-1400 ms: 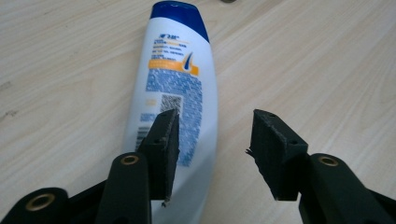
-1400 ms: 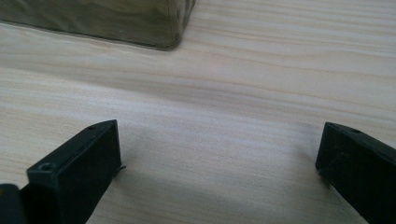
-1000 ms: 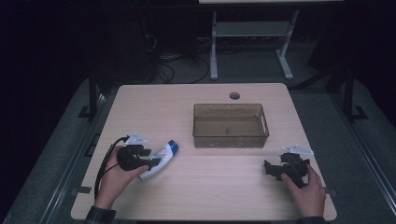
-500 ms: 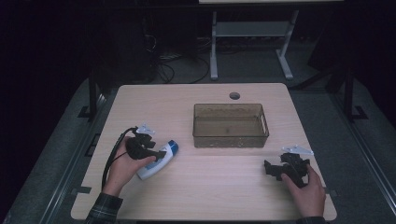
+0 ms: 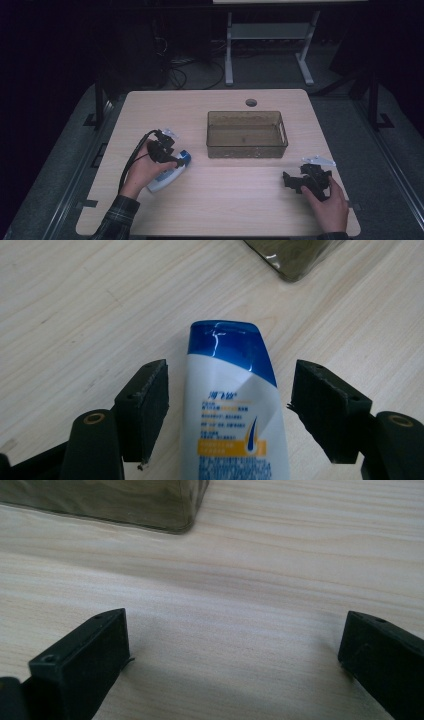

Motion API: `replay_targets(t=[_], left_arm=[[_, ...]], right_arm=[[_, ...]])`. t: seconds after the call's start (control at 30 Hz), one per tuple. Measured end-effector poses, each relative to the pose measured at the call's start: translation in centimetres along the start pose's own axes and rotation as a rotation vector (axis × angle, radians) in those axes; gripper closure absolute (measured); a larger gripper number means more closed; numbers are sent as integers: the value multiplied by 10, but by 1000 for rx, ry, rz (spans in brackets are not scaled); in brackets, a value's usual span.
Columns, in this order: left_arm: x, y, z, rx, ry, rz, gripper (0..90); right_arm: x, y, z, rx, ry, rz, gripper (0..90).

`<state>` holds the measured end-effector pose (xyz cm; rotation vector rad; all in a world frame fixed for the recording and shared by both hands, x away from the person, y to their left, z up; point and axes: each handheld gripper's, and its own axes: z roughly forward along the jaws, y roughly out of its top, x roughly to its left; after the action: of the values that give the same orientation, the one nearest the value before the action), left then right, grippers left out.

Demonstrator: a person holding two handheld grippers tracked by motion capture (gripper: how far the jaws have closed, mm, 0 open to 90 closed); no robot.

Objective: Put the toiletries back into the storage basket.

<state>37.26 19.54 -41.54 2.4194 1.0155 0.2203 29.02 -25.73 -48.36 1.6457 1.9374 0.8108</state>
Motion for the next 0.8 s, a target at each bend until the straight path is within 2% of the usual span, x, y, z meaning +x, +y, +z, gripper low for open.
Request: replay_targets(t=[0.23, 0.47, 0.67, 0.8], left_arm=[[-3, 6, 17, 57, 5, 15, 293], [-6, 8, 33, 127, 19, 50, 290], [-6, 7, 38, 154, 26, 55, 315], [-6, 7, 37, 151, 26, 52, 331]], right_arm=[[0, 0, 0, 0, 0, 0, 0], [0, 0, 0, 0, 0, 0, 0], [0, 0, 0, 0, 0, 1, 0], [0, 0, 0, 0, 0, 1, 0]])
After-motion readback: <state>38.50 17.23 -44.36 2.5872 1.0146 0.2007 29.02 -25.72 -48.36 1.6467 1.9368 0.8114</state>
